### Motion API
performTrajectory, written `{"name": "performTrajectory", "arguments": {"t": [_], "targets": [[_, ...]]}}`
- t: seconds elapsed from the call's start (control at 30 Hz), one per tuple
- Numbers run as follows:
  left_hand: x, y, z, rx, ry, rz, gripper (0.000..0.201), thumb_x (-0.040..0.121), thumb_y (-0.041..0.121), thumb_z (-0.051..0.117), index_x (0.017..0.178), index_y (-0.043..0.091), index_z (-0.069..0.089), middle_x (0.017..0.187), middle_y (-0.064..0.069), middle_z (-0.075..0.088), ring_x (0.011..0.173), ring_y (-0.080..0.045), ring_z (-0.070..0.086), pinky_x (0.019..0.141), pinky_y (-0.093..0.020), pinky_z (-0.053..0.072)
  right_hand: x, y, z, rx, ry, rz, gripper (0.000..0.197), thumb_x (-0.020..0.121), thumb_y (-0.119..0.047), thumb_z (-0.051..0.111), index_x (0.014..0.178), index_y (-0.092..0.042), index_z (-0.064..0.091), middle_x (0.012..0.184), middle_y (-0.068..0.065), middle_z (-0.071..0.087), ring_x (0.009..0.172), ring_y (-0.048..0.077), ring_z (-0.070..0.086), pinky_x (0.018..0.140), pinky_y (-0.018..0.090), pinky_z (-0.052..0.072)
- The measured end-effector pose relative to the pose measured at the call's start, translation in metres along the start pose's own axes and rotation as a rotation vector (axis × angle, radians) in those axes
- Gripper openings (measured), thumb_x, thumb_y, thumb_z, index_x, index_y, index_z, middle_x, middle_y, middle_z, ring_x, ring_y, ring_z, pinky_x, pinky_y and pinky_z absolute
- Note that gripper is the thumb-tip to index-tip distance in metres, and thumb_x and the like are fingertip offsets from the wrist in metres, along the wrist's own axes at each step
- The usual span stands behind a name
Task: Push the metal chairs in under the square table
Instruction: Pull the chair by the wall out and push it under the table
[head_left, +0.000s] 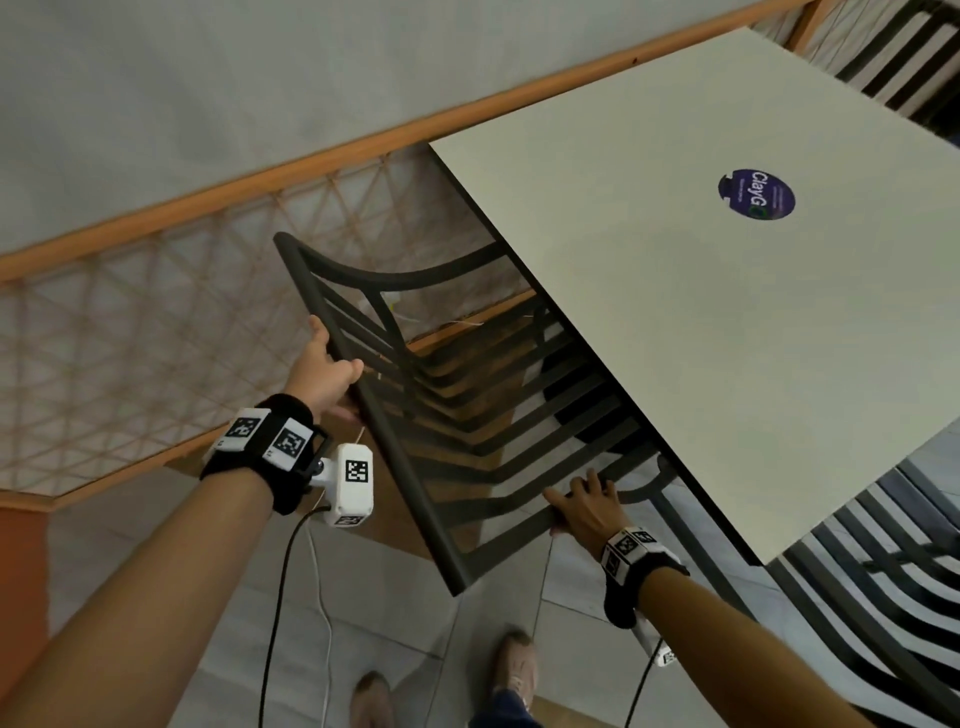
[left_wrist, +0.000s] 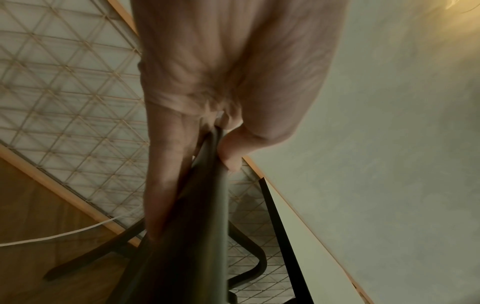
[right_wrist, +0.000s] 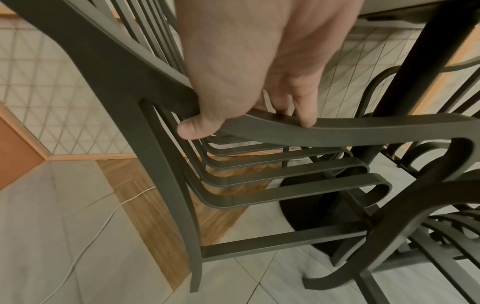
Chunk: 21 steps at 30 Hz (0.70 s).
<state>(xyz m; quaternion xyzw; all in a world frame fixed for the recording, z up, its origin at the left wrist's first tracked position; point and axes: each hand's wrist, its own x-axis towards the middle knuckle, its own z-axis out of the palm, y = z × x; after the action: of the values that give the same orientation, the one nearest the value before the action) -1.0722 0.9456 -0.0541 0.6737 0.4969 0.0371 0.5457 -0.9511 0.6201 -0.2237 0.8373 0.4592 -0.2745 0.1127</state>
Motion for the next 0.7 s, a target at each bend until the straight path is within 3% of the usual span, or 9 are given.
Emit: {"name": "performTrajectory", "arguments": {"t": [0.1,0.2,0.33,0.5,0.6,0.7], "targets": [[0.0,-0.009,0.001,0.0,-0.012,-0.004,0.078,0.094,0.005,0.049,0.151,0.033,0.005,0.145,-0.007,0.048,0.08,-0.013,0.064,0.052,-0.037,0.06,-0.003,0.002,0.007,0.003,-0.027,-0.003,0.065,0.087,-0.05,0.052,0.141,-0.033,0.02,0.145,0.021,0.031,0.136,0.046,0.017,0.109,0.064,0.021],[0.005,-0.009,-0.002,-0.001,-0.027,0.01,0.075,0.094,0.005,0.049,0.151,0.033,0.01,0.143,-0.006,0.049,0.084,-0.022,0.066,0.051,-0.038,0.06,0.002,0.005,0.002,0.019,-0.039,-0.01,0.061,0.088,-0.049,0.052,0.139,-0.033,0.022,0.143,0.02,0.034,0.134,0.046,0.02,0.108,0.064,0.023],[0.011,-0.004,-0.001,0.006,-0.018,0.022,0.076,0.094,0.007,0.05,0.15,0.037,0.009,0.144,-0.004,0.049,0.101,-0.035,0.067,0.073,-0.056,0.059,0.007,0.005,-0.001,0.044,-0.046,-0.018,0.059,0.088,-0.048,0.052,0.137,-0.033,0.022,0.141,0.02,0.036,0.134,0.046,0.021,0.108,0.064,0.023],[0.0,-0.022,0.002,-0.06,0.015,0.059,0.067,0.094,0.014,0.055,0.148,0.035,0.023,0.15,-0.004,0.043,0.103,-0.031,0.068,0.076,-0.049,0.06,-0.006,-0.001,0.003,0.058,0.004,0.011,0.058,0.089,-0.045,0.053,0.137,-0.027,0.027,0.142,0.018,0.037,0.134,0.043,0.023,0.106,0.059,0.032],[-0.013,-0.028,0.011,-0.079,0.031,0.055,0.072,0.092,0.006,0.057,0.15,0.029,0.021,0.134,-0.005,0.055,0.106,-0.03,0.065,0.087,-0.048,0.056,-0.017,-0.006,0.001,0.112,0.053,0.042,0.05,0.091,-0.042,0.05,0.135,-0.026,0.031,0.143,0.016,0.036,0.134,0.04,0.027,0.1,0.056,0.042],[-0.033,-0.033,0.025,0.01,-0.008,0.1,0.077,0.085,0.004,0.065,0.148,0.018,0.023,0.122,-0.009,0.062,0.104,-0.029,0.065,0.093,-0.048,0.054,-0.036,-0.007,-0.004,0.195,0.105,0.051,0.046,0.091,-0.04,0.046,0.133,-0.029,0.031,0.14,0.014,0.041,0.124,0.037,0.043,0.093,0.052,0.048]]}}
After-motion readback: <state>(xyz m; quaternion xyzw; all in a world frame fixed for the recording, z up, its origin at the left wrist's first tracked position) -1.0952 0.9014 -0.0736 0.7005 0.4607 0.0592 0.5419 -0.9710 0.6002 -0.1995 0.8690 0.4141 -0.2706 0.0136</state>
